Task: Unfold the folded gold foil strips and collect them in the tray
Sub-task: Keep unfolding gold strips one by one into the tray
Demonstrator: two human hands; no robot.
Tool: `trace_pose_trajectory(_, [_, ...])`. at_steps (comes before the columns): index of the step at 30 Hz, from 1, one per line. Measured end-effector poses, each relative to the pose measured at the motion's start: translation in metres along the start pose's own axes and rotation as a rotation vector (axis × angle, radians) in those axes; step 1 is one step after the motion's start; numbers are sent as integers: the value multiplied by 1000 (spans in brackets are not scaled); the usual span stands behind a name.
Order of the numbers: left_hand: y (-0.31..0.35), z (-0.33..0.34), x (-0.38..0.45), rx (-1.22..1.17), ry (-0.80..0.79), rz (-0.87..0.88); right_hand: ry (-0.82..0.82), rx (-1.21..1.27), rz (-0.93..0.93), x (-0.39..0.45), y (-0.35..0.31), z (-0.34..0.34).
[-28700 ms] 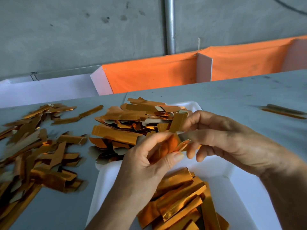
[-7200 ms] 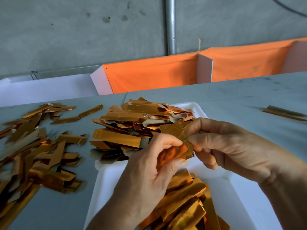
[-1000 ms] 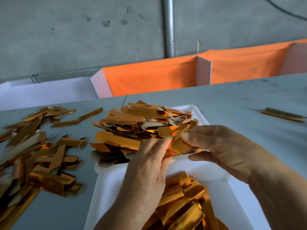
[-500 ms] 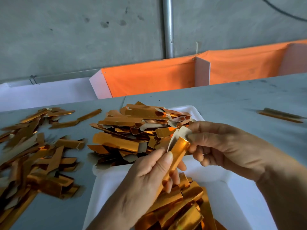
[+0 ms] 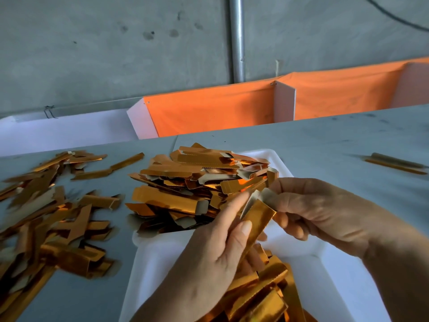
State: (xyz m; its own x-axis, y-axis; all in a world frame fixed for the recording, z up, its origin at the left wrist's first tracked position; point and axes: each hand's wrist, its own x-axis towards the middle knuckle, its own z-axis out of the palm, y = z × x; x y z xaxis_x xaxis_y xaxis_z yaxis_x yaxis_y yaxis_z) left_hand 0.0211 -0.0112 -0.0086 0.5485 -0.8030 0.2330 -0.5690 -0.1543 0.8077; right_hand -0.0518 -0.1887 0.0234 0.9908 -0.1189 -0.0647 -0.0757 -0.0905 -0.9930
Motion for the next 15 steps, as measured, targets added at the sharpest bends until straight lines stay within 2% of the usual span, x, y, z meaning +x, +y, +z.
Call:
trace_pose_trajectory(2, [-5,0,1,133,66,43,38,-17,1,1,1,1])
trace_pose_trajectory(4, [-5,1,0,149,113,71,69,-29,-6,2,1,2])
trace_pose_trajectory(8, [0,5,0,237,123,61,66,-21,0,1,-1,2])
trace_pose_trajectory(15, [-2,8,1,278,110,139,66,-90,42,2,1,-1])
